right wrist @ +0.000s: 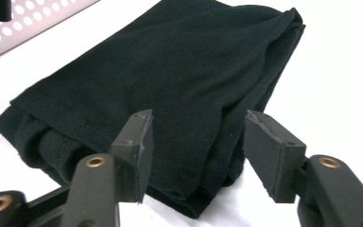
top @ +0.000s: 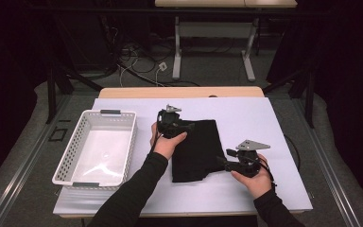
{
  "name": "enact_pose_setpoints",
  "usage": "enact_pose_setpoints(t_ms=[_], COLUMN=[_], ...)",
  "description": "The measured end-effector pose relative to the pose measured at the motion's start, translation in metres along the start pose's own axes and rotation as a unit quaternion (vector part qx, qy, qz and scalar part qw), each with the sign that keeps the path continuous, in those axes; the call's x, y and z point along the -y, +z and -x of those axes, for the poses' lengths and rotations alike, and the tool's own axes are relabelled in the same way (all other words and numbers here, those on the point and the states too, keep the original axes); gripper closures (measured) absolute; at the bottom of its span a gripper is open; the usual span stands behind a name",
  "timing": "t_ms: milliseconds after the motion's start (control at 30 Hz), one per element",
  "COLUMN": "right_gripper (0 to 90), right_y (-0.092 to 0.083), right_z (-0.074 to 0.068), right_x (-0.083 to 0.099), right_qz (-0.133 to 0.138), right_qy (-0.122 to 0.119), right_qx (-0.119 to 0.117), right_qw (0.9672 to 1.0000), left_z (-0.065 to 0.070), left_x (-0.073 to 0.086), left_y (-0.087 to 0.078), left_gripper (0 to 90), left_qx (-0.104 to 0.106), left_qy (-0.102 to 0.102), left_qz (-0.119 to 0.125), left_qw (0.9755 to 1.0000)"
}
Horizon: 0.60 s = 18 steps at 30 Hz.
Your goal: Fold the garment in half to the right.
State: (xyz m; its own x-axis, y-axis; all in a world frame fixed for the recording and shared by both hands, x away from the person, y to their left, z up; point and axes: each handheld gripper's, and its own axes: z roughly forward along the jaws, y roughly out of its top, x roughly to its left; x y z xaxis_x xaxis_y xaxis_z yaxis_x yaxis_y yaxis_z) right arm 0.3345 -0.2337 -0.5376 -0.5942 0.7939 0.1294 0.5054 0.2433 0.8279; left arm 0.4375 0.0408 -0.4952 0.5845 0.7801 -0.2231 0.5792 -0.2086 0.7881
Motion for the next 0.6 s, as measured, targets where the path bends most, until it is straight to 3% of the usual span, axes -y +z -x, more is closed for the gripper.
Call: enact_pose_setpoints(t_ms=[167, 267, 600], right_gripper=[37.2, 35.4, 31.4], right_y=[0.002, 0.002, 0.003], right_z=[-0.001, -0.001, -0.001], right_x=[0.000, 0.000, 0.000], right_qz=[-0.002, -0.001, 0.002], right_qy=[-0.004, -0.004, -0.004], right_qx=[0.001, 0.000, 0.001], right_qw=[1.0000, 1.0000, 1.0000], left_z=[-0.005, -0.007, -0.012], left_x=[0.009, 0.015, 0.032], left_y=[-0.007, -0.010, -0.020], left_gripper=[38.8, 37.8, 27.4], left_qx=[0.003, 0.007, 0.017], left_qy=[-0.003, -0.017, -0.038], left_qz=[0.001, -0.006, -0.002], left_qw=[1.0000, 0.9998, 0.9991])
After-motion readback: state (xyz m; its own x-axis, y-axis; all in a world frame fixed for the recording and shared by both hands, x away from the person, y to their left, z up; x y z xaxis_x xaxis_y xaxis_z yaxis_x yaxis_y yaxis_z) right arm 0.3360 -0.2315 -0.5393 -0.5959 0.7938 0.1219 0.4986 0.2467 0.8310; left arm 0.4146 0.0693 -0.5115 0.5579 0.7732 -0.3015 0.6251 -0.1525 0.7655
